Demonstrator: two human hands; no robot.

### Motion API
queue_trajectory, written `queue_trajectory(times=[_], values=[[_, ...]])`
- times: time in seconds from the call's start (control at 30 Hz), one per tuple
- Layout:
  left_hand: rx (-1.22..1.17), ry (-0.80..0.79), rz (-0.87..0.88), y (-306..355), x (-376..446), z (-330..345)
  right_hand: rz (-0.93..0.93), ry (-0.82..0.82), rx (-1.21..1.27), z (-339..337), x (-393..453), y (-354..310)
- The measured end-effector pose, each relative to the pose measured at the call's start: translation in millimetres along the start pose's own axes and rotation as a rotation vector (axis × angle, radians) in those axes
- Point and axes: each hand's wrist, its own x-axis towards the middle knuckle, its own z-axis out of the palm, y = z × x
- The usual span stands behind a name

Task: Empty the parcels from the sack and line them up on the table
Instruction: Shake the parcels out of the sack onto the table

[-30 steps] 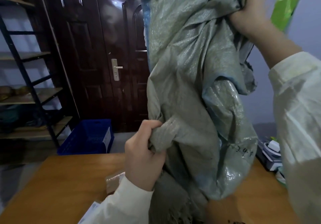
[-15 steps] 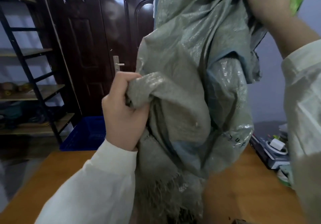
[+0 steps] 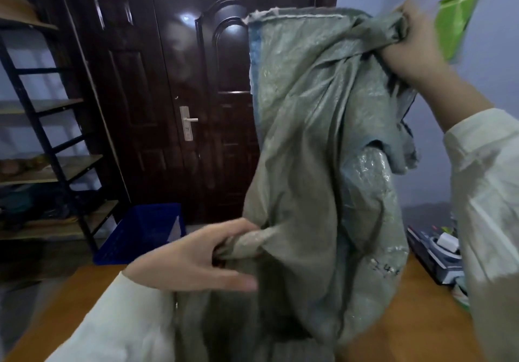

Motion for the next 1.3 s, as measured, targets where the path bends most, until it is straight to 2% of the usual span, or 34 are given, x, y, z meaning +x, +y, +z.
queue_trajectory(times=[0.03,0.07,0.1,0.2,0.27,0.43,0.53,0.63,0.73,0.83,0.9,0.97,1.1,1.2,1.23,1.3], values=[[-0.047,-0.156,-0.085,-8,-4,-1,0.001,-0.02,0.012,0,1,0],[-0.087,-0.195,-0.124,-17,-6,-2,-0.018,-0.045,0.025,1,1,0],[-0.119,-0.116,-0.121,-23,-5,-3,-0.032,-0.066,0.04,2,2,-1],[-0.103,0.407,-0.172,-37,10,-8,-0.066,-0.125,0.111,4,4,-11],[-0.078,0.545,-0.186,-40,20,-11,-0.067,-0.15,0.155,7,5,-23],[-0.321,0.555,-0.087,-30,44,-16,-0.119,-0.219,0.123,5,11,-55],[-0.45,0.646,0.017,-17,56,-26,-0.174,-0.445,0.01,-2,13,-73],[-0.56,0.75,-0.008,-5,67,-29,-0.189,-0.642,0.015,-7,6,-90],[-0.758,0.829,-0.011,-3,61,-41,-0.085,-0.834,0.035,-15,0,-90],[-0.871,0.844,-0.018,-11,41,-55,0.075,-1.097,-0.011,-28,-5,-72],[-0.962,0.802,-0.002,-19,27,-60,0.106,-1.149,-0.015,-36,-9,-56],[-1.012,0.756,0.013,-25,17,-66,0.142,-1.122,0.008,-42,-15,-42],[-0.939,0.711,0.013,-26,14,-78,0.234,-0.991,0.087,-47,-28,-15],[-0.746,0.821,-0.156,-28,19,-88,0.303,-0.953,0.11,-47,-40,-5],[-0.552,0.914,-0.243,-32,21,-91,0.311,-0.937,0.126,-44,-46,-5],[0.062,1.186,-0.435,-34,25,-92,0.318,-0.881,0.185,-35,-58,-12]])
